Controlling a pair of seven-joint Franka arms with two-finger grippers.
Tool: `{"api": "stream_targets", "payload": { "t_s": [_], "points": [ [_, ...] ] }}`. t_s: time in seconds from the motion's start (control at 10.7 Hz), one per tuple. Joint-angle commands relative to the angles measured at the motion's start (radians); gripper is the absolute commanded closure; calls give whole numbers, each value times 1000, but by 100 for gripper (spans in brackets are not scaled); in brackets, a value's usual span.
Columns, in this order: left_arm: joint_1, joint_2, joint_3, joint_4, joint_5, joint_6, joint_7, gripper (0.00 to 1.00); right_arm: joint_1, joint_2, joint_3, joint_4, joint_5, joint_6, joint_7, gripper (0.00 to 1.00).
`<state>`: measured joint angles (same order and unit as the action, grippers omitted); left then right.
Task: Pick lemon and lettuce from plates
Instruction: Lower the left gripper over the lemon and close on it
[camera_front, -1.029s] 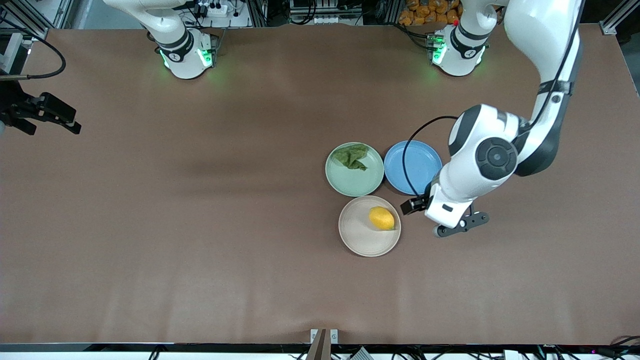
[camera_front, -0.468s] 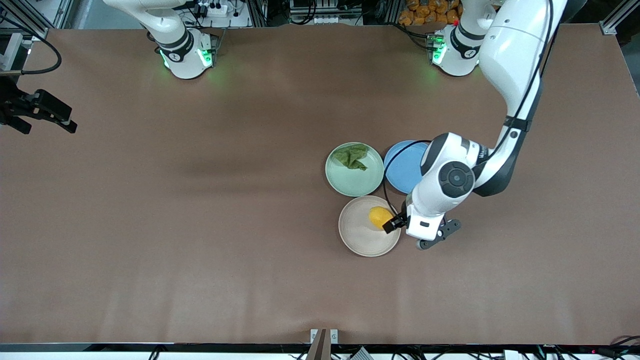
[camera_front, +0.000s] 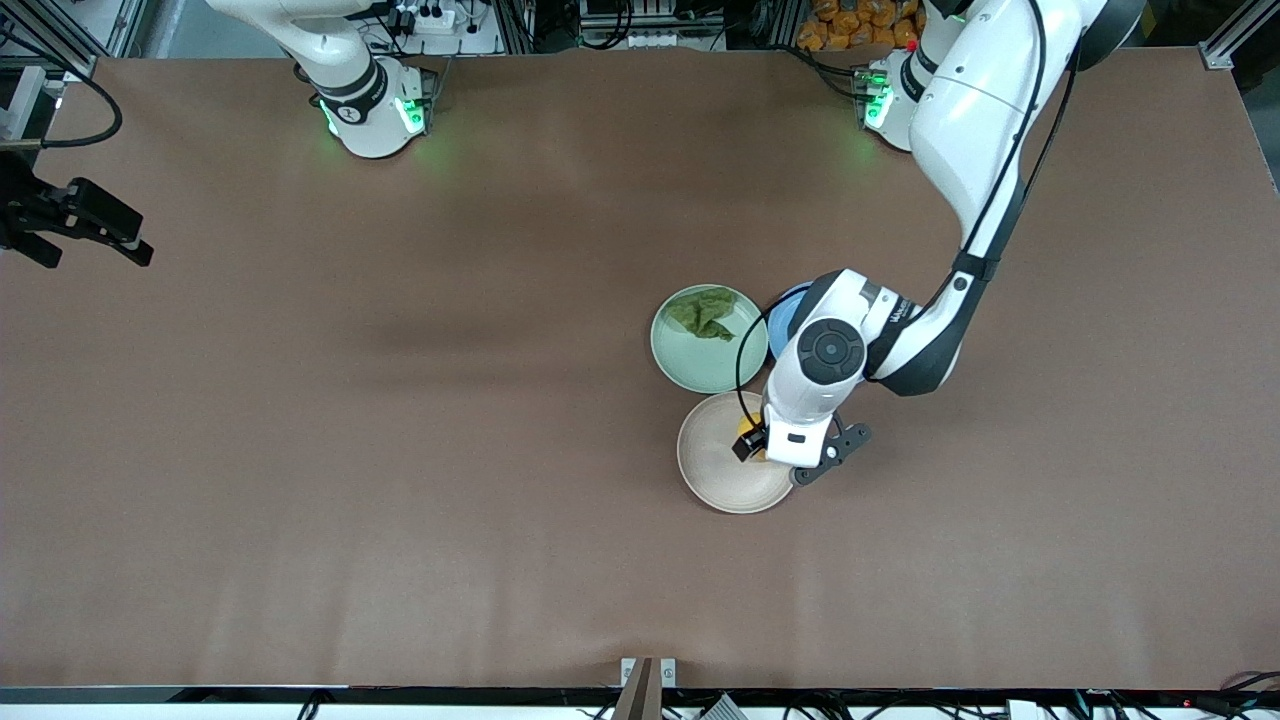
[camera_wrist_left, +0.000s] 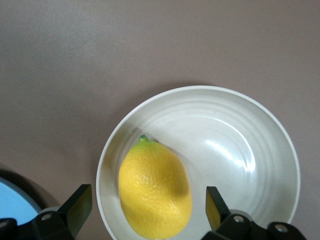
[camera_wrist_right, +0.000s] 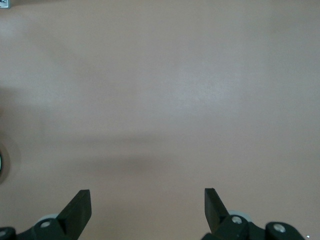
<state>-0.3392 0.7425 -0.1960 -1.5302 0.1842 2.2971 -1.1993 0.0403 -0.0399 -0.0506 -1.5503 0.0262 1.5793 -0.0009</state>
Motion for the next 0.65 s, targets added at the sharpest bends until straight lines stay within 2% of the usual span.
{"api": "stream_targets", "payload": {
  "t_s": [0.0, 0.56],
  "points": [
    [-7, 21, 12, 24, 35, 11, -31, 0, -11, -8, 9, 1, 9, 7, -10, 0],
    [-17, 40, 12, 25, 35, 47, -40, 0, -8, -8, 14, 1, 23, 10, -10, 0]
  ]
}}
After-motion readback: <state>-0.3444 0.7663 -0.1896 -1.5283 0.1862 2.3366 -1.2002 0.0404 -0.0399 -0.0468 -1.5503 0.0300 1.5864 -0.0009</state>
